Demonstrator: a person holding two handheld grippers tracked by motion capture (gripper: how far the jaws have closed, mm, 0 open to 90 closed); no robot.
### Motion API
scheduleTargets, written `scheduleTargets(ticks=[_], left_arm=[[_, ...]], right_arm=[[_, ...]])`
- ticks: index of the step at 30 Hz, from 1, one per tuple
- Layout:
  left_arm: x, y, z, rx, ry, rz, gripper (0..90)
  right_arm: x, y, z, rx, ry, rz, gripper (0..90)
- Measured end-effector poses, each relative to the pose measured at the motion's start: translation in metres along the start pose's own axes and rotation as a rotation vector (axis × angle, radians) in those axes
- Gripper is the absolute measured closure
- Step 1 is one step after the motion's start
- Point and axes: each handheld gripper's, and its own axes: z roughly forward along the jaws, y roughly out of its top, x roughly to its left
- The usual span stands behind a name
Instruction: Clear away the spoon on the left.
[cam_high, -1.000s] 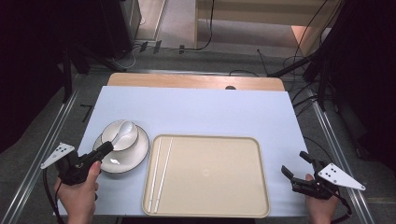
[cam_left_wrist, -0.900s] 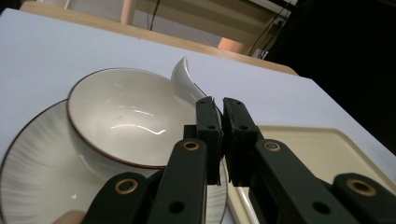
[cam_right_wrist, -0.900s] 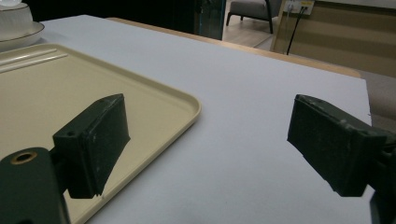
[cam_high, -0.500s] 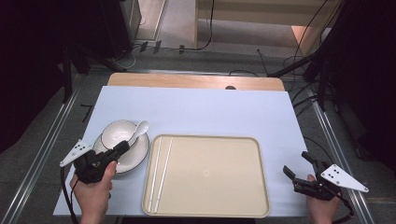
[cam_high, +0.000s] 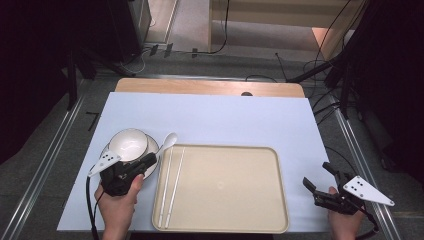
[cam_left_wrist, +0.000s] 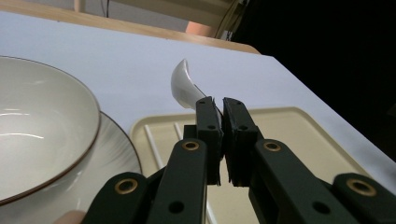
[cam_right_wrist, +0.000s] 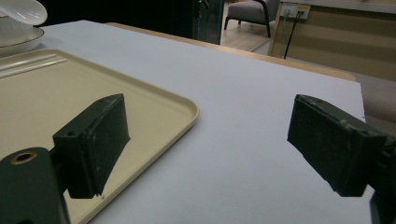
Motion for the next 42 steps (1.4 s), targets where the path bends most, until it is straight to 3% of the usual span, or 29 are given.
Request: scheduleTargets(ticks=[19, 28, 32, 39, 42], left_arm=[[-0.021, -0.028, 0.041, 0.092, -0.027, 0.028, 86.6], [-0.025, -0.037, 0.057, 0.127, -0.034, 0.014, 86.6], [-0.028, -0.039, 0.061, 0.137, -0.021, 0.017, 86.4], [-0.036, -0.044, 0.067, 0.215, 0.013, 0.050, 85.0], [-0.037, -0.046, 0.070, 0.241, 0.025, 0.066, 79.5]], right_arm=[[0.000, 0.000, 0.001, 0.008, -0.001, -0.006, 13.1], [-0.001, -0.001, 0.001, 0.009, -0.002, -0.006, 13.1], [-0.001, 0.000, 0.001, 0.008, -0.002, -0.007, 13.1], [0.000, 0.000, 0.001, 0.010, -0.002, -0.007, 13.1], [0.000, 0.000, 0.001, 0.009, -0.004, -0.005, 13.1]])
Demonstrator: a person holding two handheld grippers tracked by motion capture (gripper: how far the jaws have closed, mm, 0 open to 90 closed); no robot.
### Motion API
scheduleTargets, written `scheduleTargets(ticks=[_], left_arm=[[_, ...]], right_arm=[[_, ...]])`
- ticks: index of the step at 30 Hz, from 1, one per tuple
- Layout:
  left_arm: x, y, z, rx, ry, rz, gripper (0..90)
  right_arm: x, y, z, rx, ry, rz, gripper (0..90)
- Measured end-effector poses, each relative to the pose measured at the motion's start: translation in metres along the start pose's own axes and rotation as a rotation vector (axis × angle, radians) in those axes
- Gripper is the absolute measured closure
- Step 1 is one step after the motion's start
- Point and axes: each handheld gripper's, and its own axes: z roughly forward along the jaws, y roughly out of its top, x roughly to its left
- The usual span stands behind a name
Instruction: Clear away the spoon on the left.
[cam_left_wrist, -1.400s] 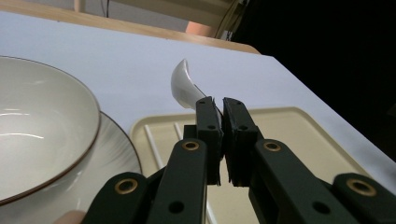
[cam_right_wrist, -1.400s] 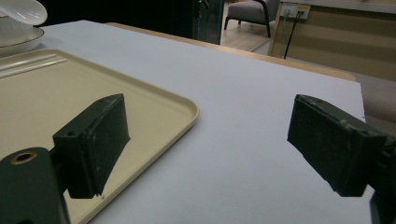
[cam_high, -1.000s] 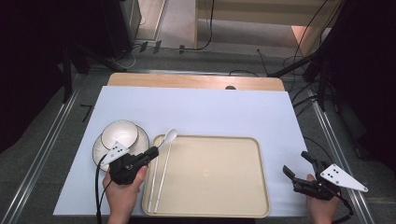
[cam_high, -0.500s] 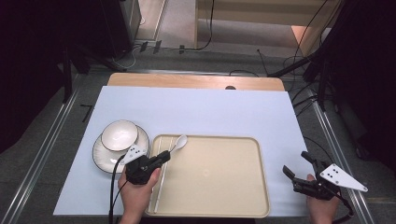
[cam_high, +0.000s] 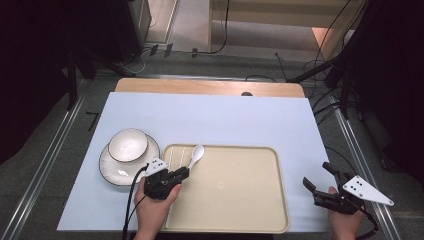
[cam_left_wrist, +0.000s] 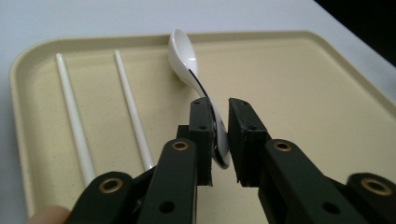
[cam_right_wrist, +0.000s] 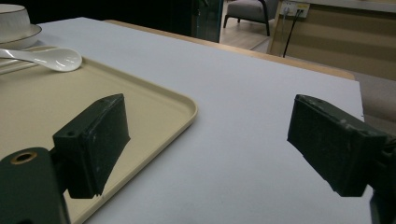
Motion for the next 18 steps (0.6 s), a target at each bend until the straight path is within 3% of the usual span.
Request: scheduleTargets(ticks=[5, 10, 18], left_arm=[[0.0001, -0.0006, 0.0039, 0.030, 0.013, 0.005, 75.6], [0.0001, 0.0006, 0.0032, 0.028, 0.024, 0.016, 71.1], [0.0010, 0.0026, 0.0024, 0.050, -0.013, 0.034, 90.0]], right_arm=[[0.0000, -0.0003, 0.0005, 0.001, 0.000, 0.000, 13.1], [-0.0001, -0.0005, 0.0008, 0.002, 0.002, 0.000, 13.1], [0.0005, -0.0003, 0.0013, 0.002, 0.002, -0.003, 13.1]])
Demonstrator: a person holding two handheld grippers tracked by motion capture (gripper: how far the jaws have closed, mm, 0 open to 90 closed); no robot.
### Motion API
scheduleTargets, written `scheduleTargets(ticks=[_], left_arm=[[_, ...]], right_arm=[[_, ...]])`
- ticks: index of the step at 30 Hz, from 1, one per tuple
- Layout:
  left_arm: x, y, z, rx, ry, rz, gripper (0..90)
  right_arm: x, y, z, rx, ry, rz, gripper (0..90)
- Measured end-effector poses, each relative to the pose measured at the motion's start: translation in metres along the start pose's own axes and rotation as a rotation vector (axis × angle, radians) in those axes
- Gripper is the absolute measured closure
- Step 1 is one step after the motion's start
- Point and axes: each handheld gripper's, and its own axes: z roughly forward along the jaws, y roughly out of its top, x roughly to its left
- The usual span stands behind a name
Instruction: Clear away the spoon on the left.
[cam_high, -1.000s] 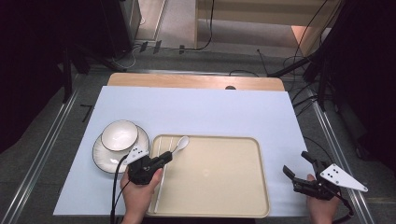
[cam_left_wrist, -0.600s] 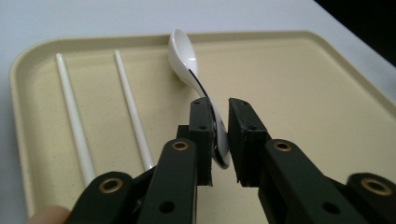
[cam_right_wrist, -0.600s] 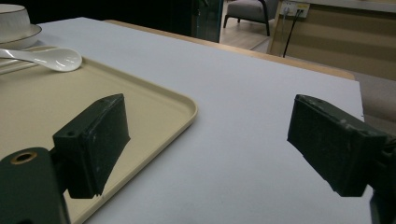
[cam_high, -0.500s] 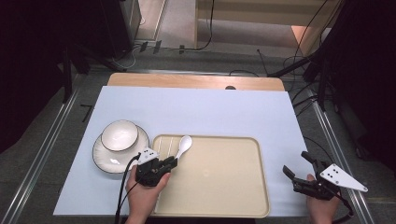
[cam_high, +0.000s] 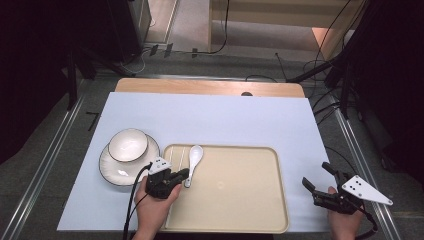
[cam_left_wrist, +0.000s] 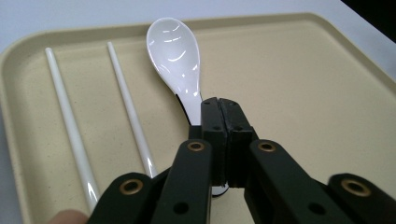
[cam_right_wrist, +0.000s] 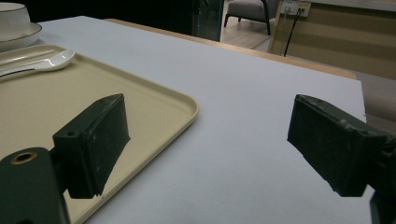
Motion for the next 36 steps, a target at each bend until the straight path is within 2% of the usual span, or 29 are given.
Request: scheduleTargets(ticks=[4, 8, 11, 14, 18, 20, 22, 24, 29, 36], left_arm=[[0.005, 0.001, -0.006, -0.023, -0.014, -0.010, 89.5], [0.012, 0.004, -0.015, -0.061, -0.005, -0.008, 79.2], [0.017, 0.007, -0.023, -0.092, -0.009, -0.020, 66.8], [0.020, 0.011, -0.029, -0.110, -0.004, -0.012, 52.6], [0.023, 0.013, -0.037, -0.137, 0.026, 0.016, 28.6], [0.025, 0.015, -0.040, -0.145, 0.035, 0.017, 14.9], [0.028, 0.016, -0.044, -0.160, 0.021, 0.020, 9.9], [0.030, 0.016, -0.048, -0.164, 0.013, 0.035, 1.2], [0.033, 0.018, -0.057, -0.180, 0.006, 0.053, 0.0], [0.039, 0.021, -0.070, -0.211, 0.016, 0.049, 0.0]], right_arm=[[0.000, 0.000, 0.000, 0.000, -0.002, 0.003, 13.0], [-0.001, 0.000, 0.000, -0.001, -0.001, 0.002, 13.1], [0.000, 0.000, 0.000, 0.000, -0.001, 0.001, 13.1], [0.000, 0.000, 0.000, 0.000, -0.003, 0.000, 13.1], [0.000, 0.000, -0.002, -0.005, -0.007, 0.006, 13.0], [-0.001, 0.000, -0.003, -0.006, -0.009, 0.009, 13.1], [-0.001, 0.000, -0.002, -0.007, -0.007, 0.011, 13.1], [-0.001, 0.000, -0.002, -0.007, -0.008, 0.009, 13.0], [-0.002, 0.001, -0.004, -0.023, 0.002, 0.023, 13.1], [-0.002, 0.002, -0.004, -0.024, -0.001, 0.018, 13.1]])
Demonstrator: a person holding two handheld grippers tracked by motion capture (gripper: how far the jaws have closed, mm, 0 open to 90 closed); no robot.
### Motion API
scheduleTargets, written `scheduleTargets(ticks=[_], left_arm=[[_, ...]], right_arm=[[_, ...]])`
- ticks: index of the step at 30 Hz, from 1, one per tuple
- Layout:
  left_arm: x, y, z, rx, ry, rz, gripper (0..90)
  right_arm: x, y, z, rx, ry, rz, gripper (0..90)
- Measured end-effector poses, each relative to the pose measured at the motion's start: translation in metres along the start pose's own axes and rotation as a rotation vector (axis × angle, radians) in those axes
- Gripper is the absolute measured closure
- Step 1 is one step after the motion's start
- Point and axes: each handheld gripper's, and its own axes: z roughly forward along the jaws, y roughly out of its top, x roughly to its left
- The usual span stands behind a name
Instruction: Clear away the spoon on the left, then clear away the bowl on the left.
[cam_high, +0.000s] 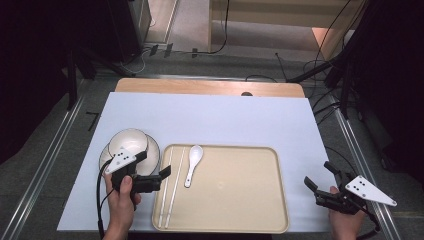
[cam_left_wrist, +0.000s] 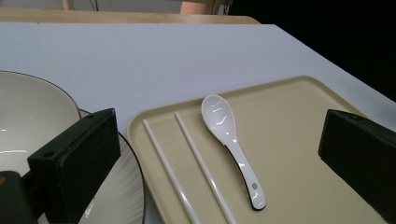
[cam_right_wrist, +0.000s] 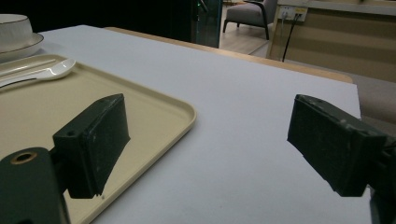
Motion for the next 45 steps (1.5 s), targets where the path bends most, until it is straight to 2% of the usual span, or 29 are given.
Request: scheduleTargets(ticks=[17, 19, 22, 27, 36, 38, 42, 45], left_arm=[[0.022, 0.004, -0.016, -0.029, 0.055, -0.023, 0.0], [0.026, 0.005, -0.019, -0.037, 0.064, -0.036, 0.0], [0.028, 0.005, -0.021, -0.035, 0.092, -0.021, 0.0], [0.034, 0.007, -0.024, -0.039, 0.116, -0.027, 0.0], [0.051, 0.008, -0.036, -0.037, 0.167, -0.046, 0.0], [0.056, 0.008, -0.040, -0.034, 0.174, -0.047, 0.0], [0.066, 0.009, -0.047, -0.032, 0.201, -0.054, 0.0], [0.074, 0.009, -0.048, -0.032, 0.213, -0.067, 0.0]], right_arm=[[-0.001, 0.000, -0.002, -0.011, 0.001, 0.009, 13.1], [-0.001, 0.000, -0.002, -0.013, 0.002, 0.009, 13.1], [0.000, 0.001, -0.002, -0.014, 0.003, 0.010, 13.1], [0.000, 0.000, -0.004, -0.013, 0.001, 0.009, 13.1], [0.001, 0.000, -0.006, -0.016, -0.007, 0.015, 13.1], [0.001, 0.001, -0.005, -0.026, -0.001, 0.026, 13.0], [0.002, 0.001, -0.004, -0.022, 0.008, 0.020, 13.0], [0.002, 0.001, -0.003, -0.022, 0.000, 0.022, 13.0]])
